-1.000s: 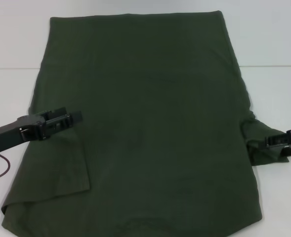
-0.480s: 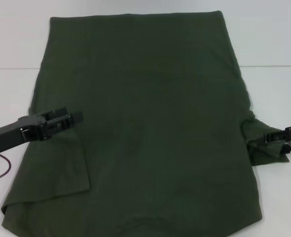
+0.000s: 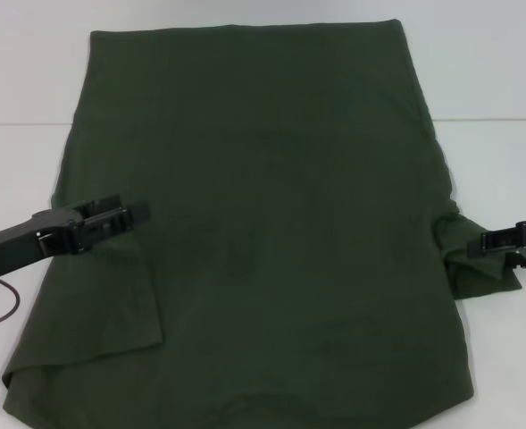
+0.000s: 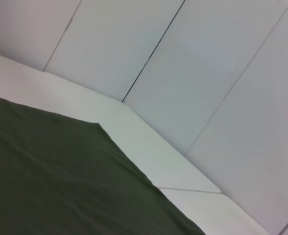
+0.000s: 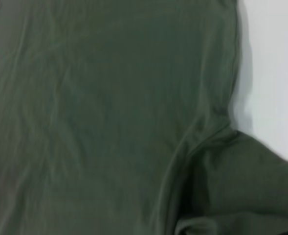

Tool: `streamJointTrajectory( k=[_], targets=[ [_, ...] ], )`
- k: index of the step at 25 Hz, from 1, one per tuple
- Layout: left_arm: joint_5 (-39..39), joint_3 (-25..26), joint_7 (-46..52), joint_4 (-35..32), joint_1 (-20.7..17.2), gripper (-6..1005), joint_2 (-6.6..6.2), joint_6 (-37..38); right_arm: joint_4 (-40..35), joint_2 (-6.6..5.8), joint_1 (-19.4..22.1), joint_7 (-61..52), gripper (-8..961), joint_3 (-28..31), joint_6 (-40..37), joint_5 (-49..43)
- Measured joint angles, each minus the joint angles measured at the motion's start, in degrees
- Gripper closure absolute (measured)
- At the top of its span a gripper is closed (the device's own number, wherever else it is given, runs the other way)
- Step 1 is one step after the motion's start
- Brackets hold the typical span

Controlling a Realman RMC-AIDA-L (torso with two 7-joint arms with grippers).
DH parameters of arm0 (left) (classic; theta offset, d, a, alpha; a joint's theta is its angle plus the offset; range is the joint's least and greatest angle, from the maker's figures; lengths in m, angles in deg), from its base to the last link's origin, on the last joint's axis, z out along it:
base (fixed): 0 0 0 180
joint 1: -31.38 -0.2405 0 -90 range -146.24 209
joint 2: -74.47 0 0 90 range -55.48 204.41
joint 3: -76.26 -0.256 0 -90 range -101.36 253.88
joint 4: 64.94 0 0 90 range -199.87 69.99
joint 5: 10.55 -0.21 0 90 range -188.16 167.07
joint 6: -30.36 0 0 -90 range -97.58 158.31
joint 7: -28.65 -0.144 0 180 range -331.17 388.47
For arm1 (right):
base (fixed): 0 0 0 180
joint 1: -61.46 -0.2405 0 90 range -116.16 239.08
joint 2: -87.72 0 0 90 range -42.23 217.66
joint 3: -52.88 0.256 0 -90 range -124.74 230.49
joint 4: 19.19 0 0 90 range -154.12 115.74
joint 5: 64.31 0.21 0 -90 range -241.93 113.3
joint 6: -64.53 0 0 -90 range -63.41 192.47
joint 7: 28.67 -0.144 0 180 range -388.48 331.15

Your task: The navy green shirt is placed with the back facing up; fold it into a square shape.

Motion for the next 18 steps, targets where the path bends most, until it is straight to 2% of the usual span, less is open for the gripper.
streamJointTrajectory(
  k=[2,12,18],
  targets=[
    [0.2,0.0,0.0,0.0,0.0,276,0.0,0.0,0.4,0.14,0.0,0.2,123,-0.1,0.7,0.0],
    [0.4,0.0,-0.1,0.0,-0.2,277,0.0,0.0,1.1,0.28,-0.4,0.2,580,-0.6,1.9,-0.2],
    [0.4,0.0,-0.2,0.0,-0.1,278,0.0,-0.1,1.0,0.04,0.0,-0.1,796,-0.3,1.7,-0.2]
  ],
)
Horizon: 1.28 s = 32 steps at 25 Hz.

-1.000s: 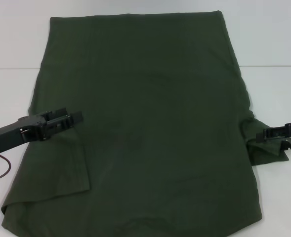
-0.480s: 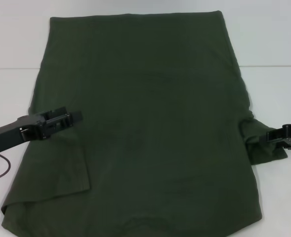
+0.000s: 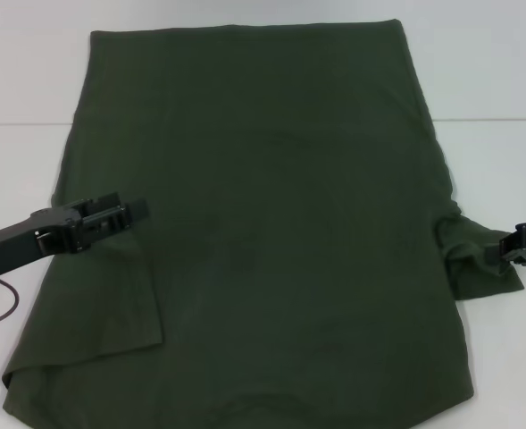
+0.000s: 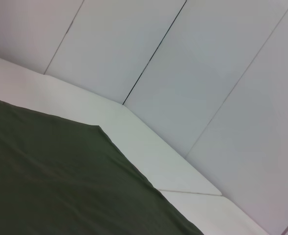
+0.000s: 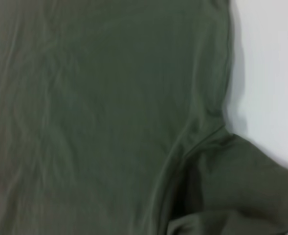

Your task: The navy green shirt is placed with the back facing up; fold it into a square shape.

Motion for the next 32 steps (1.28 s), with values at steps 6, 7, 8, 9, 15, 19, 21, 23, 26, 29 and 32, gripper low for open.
streamJointTrajectory(
  k=[6,7,8,9,15,19,21,23,26,29,32],
  targets=[
    [0.4,0.0,0.0,0.0,0.0,278,0.0,0.0,-0.1,-0.27,0.1,0.2,891,0.1,0.8,0.0],
    [0.5,0.0,0.0,0.0,0.0,278,0.0,0.0,-0.1,-0.3,0.1,0.4,907,0.1,1.0,0.1],
    [0.7,0.0,0.0,0.0,-0.1,277,-0.02,0.0,-0.2,-0.35,0.1,0.6,923,0.2,1.3,0.1],
    [0.7,0.0,0.0,0.0,-0.3,277,-0.09,0.0,-0.2,-0.44,0.1,0.9,923,0.2,1.5,0.1],
    [1.3,1.6,0.2,0.0,-0.8,276,-0.46,0.7,-2.2,-1.32,0.5,1.9,923,0.1,2.0,0.0],
    [1.5,3.4,0.2,-0.3,-1.0,277,-0.55,1.8,-3.5,-1.93,0.7,1.9,923,-0.1,1.2,-0.2],
    [1.5,5.9,0.3,-0.3,-1.1,277,-0.66,3.1,-3.5,-2.39,0.7,1.6,923,-0.2,0.5,-0.8],
    [1.5,6.4,0.3,-0.3,-1.1,277,-0.68,3.5,-3.7,-2.64,0.6,1.0,923,-0.1,0.1,-2.2],
    [1.5,7.7,0.3,-0.3,-1.2,278,-0.7,4.5,-4.0,-2.74,0.2,-0.3,923,0.0,0.3,-5.0],
    [1.6,8.9,0.3,-0.3,-1.2,278,-0.71,5.5,-4.0,-2.77,0.1,-0.9,923,0.2,1.2,-5.8],
    [1.6,9.7,0.3,-0.3,-1.3,277,-0.71,6.2,-4.1,-2.95,0.2,-1.6,923,0.3,2.4,-5.8]
  ],
)
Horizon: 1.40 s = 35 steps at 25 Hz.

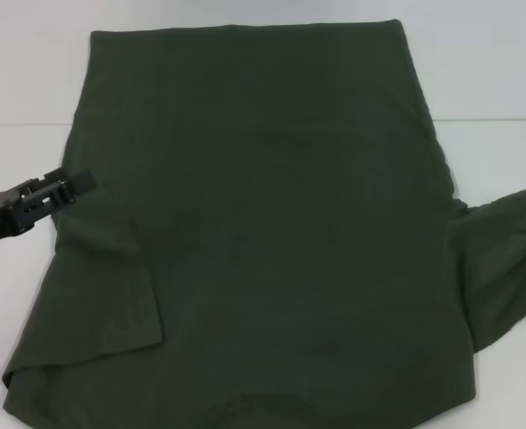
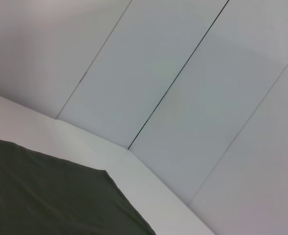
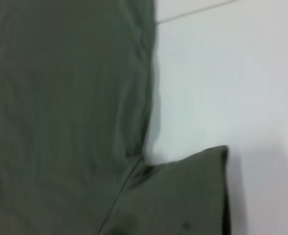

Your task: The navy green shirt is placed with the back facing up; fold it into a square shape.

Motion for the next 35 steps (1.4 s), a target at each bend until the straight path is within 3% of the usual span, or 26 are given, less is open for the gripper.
streamJointTrajectory(
  k=[22,35],
  targets=[
    [1.1,0.8,0.6,0.1,-0.8,276,-0.07,1.4,-2.2,-0.47,-0.3,-3.6,922,1.1,2.1,-2.1],
    [1.5,0.8,0.6,0.2,-0.6,277,-0.37,1.2,-5.8,-0.22,-1.4,-3.8,922,1.3,-13.0,-1.7]
  ],
)
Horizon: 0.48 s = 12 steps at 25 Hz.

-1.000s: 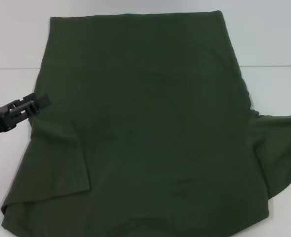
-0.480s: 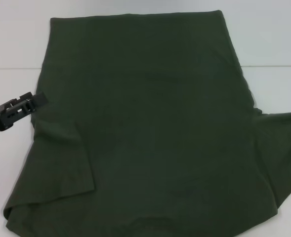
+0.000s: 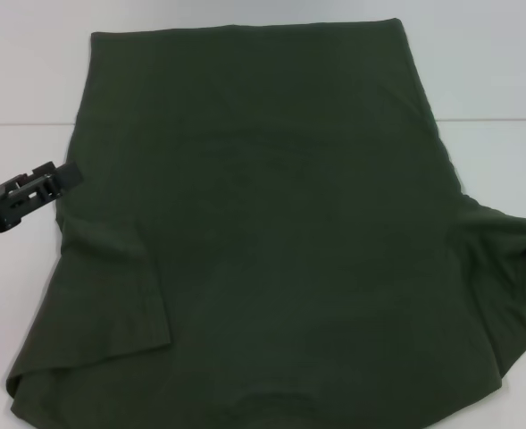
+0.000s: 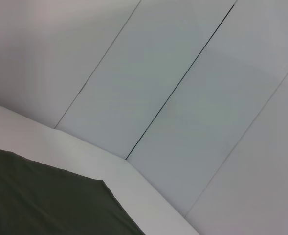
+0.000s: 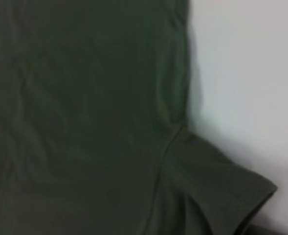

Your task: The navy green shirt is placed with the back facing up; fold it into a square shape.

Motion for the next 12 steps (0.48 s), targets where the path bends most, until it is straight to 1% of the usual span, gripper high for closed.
streamJointTrajectory(
  k=[7,12],
  targets=[
    [0.2,0.0,0.0,0.0,-0.2,278,0.01,-0.1,-0.2,0.64,-2.9,0.5,923,-0.1,-2.4,1.2],
    [1.2,0.0,0.0,0.0,-0.7,277,0.02,0.0,0.4,1.61,-5.6,0.6,928,-0.5,-2.4,1.5]
  ],
)
